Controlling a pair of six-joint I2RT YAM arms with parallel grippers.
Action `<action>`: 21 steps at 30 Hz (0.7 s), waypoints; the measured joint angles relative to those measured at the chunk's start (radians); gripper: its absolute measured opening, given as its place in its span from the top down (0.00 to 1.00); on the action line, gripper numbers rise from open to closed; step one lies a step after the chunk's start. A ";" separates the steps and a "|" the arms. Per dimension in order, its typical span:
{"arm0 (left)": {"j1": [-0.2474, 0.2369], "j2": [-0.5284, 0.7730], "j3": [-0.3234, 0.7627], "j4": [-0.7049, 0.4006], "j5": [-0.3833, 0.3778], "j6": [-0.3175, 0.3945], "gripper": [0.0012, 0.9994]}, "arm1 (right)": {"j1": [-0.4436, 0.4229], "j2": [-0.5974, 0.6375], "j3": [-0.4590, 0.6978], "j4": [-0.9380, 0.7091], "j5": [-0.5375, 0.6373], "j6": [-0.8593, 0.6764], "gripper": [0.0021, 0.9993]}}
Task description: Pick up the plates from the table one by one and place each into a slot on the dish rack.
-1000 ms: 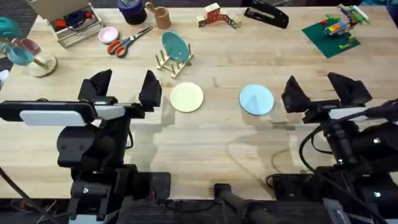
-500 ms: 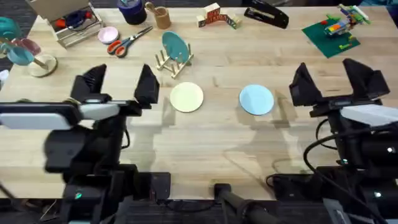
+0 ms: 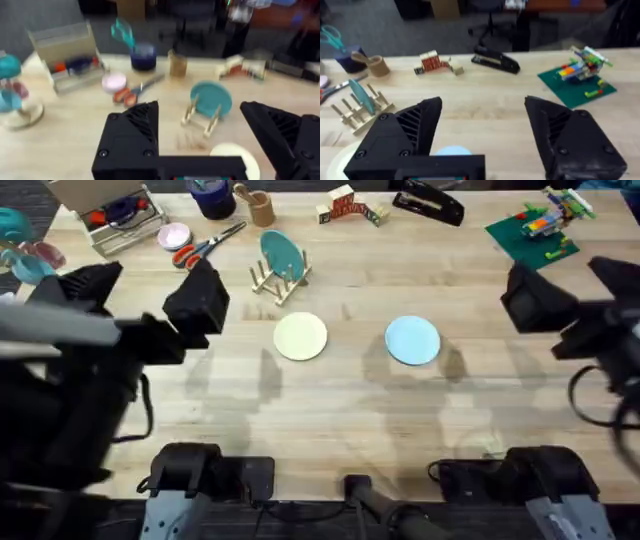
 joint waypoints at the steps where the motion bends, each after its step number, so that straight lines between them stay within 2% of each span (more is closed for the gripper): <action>1: 0.000 0.045 0.041 -0.045 -0.001 0.000 0.01 | 0.000 0.040 0.042 -0.039 0.000 0.002 0.00; 6: 0.000 0.297 0.255 -0.275 -0.002 0.000 0.01 | 0.000 0.264 0.250 -0.243 0.000 0.003 0.00; 11: 0.000 0.528 0.418 -0.438 0.007 0.000 0.01 | 0.000 0.482 0.419 -0.400 0.000 0.003 0.00; 16: 0.000 0.698 0.495 -0.497 0.036 0.000 0.01 | 0.000 0.656 0.533 -0.489 0.000 0.003 0.00; 21: 0.000 0.793 0.500 -0.500 0.051 0.000 0.01 | 0.000 0.764 0.565 -0.495 0.000 0.003 0.00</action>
